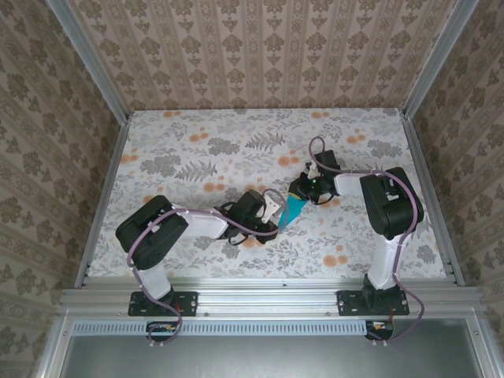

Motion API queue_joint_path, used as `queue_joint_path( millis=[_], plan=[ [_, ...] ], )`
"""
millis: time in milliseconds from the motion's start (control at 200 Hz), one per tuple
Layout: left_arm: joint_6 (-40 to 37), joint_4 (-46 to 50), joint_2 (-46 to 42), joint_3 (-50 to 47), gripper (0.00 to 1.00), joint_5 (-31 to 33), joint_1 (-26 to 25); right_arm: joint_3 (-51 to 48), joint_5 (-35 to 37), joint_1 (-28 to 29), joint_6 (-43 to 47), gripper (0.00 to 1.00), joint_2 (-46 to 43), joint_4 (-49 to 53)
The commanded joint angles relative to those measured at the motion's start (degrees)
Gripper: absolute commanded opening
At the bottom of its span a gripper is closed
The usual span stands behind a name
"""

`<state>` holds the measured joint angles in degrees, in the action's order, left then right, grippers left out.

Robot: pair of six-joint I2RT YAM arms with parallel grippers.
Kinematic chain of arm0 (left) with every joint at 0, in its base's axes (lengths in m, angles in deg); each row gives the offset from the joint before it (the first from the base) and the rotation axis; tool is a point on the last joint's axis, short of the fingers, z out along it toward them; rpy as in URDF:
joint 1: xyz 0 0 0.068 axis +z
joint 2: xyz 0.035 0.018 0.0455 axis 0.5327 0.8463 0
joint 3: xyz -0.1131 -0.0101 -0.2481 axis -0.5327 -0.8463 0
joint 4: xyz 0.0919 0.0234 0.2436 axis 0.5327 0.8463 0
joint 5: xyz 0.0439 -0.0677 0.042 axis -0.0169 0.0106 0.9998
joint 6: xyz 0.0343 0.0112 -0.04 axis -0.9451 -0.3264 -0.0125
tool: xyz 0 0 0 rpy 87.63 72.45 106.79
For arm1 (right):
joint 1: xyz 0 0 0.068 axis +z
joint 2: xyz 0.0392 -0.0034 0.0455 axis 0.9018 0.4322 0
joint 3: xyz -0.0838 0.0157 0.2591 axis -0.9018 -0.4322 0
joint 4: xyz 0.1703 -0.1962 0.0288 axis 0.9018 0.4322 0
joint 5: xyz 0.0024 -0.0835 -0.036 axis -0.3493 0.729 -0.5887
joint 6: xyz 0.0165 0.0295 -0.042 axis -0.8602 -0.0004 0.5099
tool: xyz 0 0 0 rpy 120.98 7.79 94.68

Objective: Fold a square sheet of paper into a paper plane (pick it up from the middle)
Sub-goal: Fold the wing for the fifth time at the center of the table.

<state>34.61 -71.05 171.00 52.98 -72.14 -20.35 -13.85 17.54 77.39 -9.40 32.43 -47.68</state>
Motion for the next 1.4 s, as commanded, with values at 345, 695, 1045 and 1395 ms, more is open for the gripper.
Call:
queue_joint_path(
  millis=[345,695,1045,1395],
  plan=[
    [-1.81,15.79,2.02,-3.80,0.00,-1.67,-0.13,6.84,9.35,-4.43,2.70,0.14,4.18,1.54],
    [-0.87,15.07,0.87,-1.26,0.00,-2.35,-0.12,3.84,7.50,-5.02,5.57,0.17,-5.04,4.97],
    [1.42,16.80,-6.54,4.91,0.15,-1.18,-1.78,-8.38,0.80,-5.00,6.70,0.32,-18.99,6.81],
    [1.57,25.86,-9.55,11.78,0.43,9.79,-4.82,-17.68,-0.02,-4.95,7.28,0.45,-29.13,8.31]
  ],
)
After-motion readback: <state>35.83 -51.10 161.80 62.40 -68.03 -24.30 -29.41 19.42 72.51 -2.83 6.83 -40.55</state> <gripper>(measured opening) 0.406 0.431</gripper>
